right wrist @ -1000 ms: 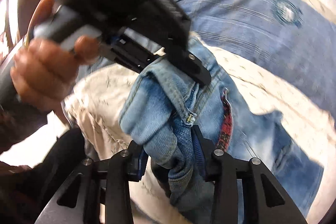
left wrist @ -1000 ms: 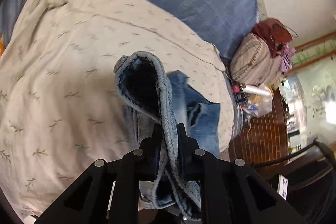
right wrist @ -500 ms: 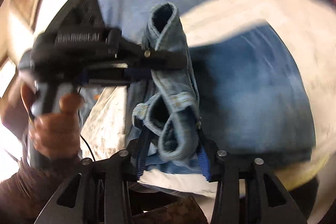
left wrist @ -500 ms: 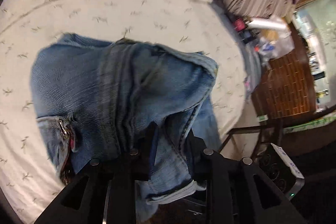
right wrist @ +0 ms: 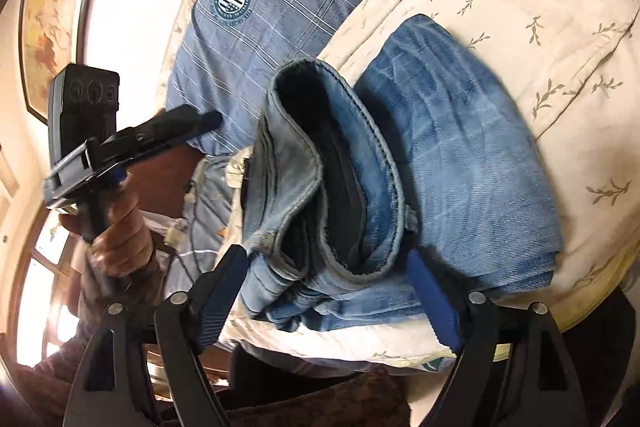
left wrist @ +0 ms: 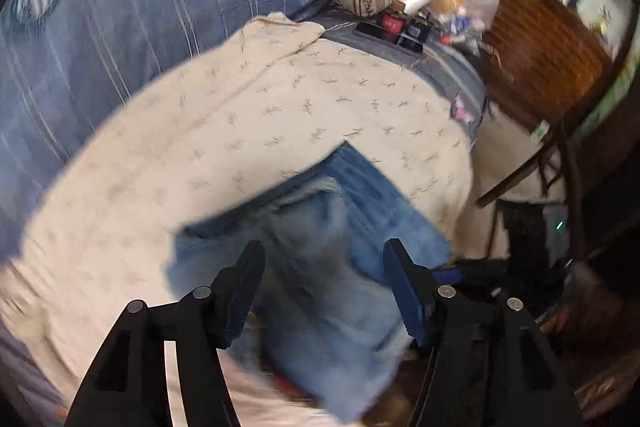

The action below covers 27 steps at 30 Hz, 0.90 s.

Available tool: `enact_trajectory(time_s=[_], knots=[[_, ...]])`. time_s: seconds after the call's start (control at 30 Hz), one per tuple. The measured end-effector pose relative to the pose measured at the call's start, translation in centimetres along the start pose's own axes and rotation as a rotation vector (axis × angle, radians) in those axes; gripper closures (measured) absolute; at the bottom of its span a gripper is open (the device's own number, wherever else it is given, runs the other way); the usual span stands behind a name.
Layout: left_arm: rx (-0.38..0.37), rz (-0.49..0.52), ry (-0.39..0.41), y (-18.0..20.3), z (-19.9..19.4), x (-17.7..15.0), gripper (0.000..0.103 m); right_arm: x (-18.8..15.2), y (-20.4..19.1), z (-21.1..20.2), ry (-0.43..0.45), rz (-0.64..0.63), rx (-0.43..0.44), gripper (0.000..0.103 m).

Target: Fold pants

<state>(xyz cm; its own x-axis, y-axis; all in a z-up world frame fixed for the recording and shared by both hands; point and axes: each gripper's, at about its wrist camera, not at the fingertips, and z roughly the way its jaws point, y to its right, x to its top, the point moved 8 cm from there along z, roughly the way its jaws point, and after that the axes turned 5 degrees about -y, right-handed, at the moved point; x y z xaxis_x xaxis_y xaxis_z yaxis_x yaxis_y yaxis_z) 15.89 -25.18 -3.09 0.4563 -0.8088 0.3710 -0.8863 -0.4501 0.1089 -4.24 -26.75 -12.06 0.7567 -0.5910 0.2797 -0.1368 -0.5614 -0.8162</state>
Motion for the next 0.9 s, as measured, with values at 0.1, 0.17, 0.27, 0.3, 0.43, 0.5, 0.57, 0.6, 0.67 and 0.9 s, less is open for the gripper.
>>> enact_trajectory(time_s=[0.1,0.17,0.27,0.3,0.43,0.5,0.57,0.6,0.67,0.9], knots=[[0.026,0.048,-0.065,-0.3,1.1,0.2,0.043,-1.1,0.7,0.0,-0.029,0.003,0.03,0.016],[0.033,0.07,-0.099,-0.2,2.9,1.1,0.043,-1.2,0.4,0.4,-0.052,0.0,0.05,0.015],[0.042,0.105,-0.153,-0.1,5.2,1.9,0.043,-1.1,-0.1,1.1,-0.072,-0.014,0.057,0.012],[0.043,0.105,-0.177,-0.1,6.7,2.0,0.042,-1.2,-0.3,1.6,-0.085,-0.02,0.051,0.012],[0.051,0.074,-0.174,-1.2,10.6,1.7,0.042,-0.6,-0.9,3.0,-0.093,-0.03,0.008,0.015],[0.051,0.059,-0.129,-1.5,10.4,1.5,0.053,-0.6,-0.4,2.9,-0.08,-0.025,-0.039,0.039],[0.038,0.039,-0.111,-1.6,9.8,1.4,0.06,-0.6,-0.1,2.8,-0.074,-0.022,-0.068,0.059],[0.034,0.034,-0.101,-1.6,9.4,1.4,0.063,-0.5,-0.3,2.4,-0.064,-0.026,-0.059,0.072],[0.037,0.038,-0.072,-1.1,8.0,1.3,0.065,-0.1,-1.5,1.3,-0.035,-0.049,-0.027,0.073],[0.018,0.064,0.029,3.3,4.7,4.4,0.066,1.4,-2.9,-3.8,0.099,-0.07,0.028,0.074]])
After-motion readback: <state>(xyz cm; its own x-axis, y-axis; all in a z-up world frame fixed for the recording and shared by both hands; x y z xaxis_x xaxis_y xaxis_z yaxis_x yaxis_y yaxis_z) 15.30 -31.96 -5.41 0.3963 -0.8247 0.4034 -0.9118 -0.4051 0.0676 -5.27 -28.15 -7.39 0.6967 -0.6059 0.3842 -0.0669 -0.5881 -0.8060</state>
